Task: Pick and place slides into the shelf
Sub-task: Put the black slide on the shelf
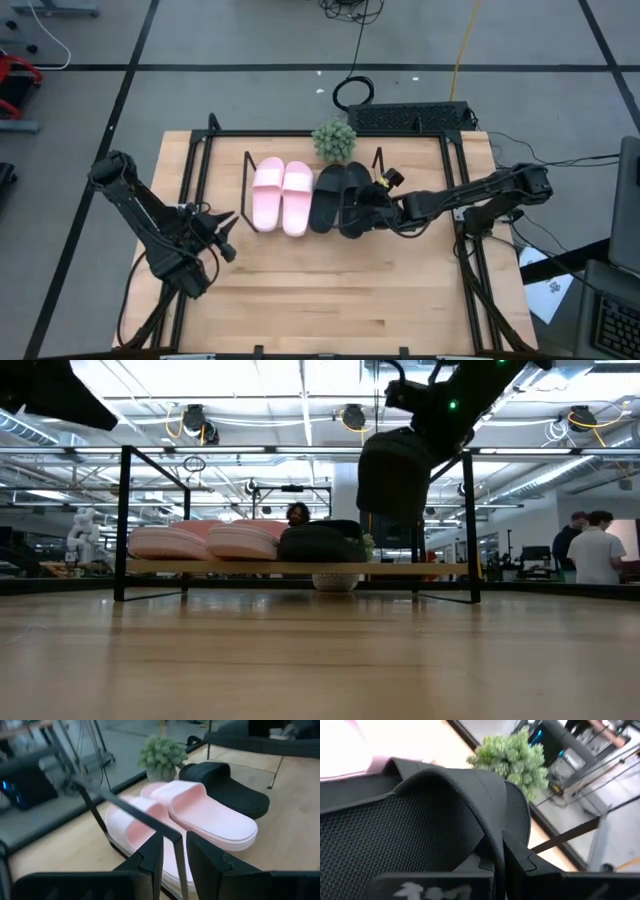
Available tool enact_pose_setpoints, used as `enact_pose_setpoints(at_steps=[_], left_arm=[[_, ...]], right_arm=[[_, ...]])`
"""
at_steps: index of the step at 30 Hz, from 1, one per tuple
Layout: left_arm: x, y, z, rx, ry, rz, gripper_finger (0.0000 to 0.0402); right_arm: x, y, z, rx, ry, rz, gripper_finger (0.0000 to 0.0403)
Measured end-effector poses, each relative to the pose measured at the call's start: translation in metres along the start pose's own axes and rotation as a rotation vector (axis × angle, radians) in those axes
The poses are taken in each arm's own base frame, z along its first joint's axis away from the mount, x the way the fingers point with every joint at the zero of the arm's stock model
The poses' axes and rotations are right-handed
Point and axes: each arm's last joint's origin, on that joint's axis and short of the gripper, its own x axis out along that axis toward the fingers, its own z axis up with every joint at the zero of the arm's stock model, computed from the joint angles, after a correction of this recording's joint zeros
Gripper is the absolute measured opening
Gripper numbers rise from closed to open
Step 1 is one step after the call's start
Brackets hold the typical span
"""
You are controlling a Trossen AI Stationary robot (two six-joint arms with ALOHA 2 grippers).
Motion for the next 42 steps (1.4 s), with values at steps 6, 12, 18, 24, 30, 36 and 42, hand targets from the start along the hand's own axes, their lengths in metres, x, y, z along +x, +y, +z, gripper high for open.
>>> enact_pose_setpoints(at_steps=[6,12,18,24,30,36,42], left_arm=[[0.002,0.015,0.015,-0.004,-0.011,-0.016,0.0088],[0.001,0.027,0.023,-0.020,0.000,-0.042,0.0088],[0.000,0.029,0.024,-0.005,0.004,-0.047,0.0088],[0.000,0.029,0.024,0.007,0.004,-0.047,0.0088],[0.000,0.029,0.024,0.013,0.003,-0.047,0.0088],[0.000,0.029,0.024,0.032,0.003,-0.047,0.0088],[0.000,0.029,0.024,0.035,0.003,-0.047,0.0088]], right_arm=[[0.015,0.005,-0.007,0.015,0.072,-0.003,0.0000],[0.025,0.009,-0.012,0.025,0.114,-0.007,0.0000],[0.033,0.013,-0.017,-0.010,0.147,-0.007,0.0000],[0.027,0.011,-0.012,-0.058,0.112,-0.040,0.0000],[0.018,0.007,0.007,-0.089,0.063,-0.050,0.0000],[0.015,-0.001,0.015,-0.106,0.123,-0.032,0.0000],[0.010,-0.009,0.018,-0.137,0.192,-0.041,0.0000]])
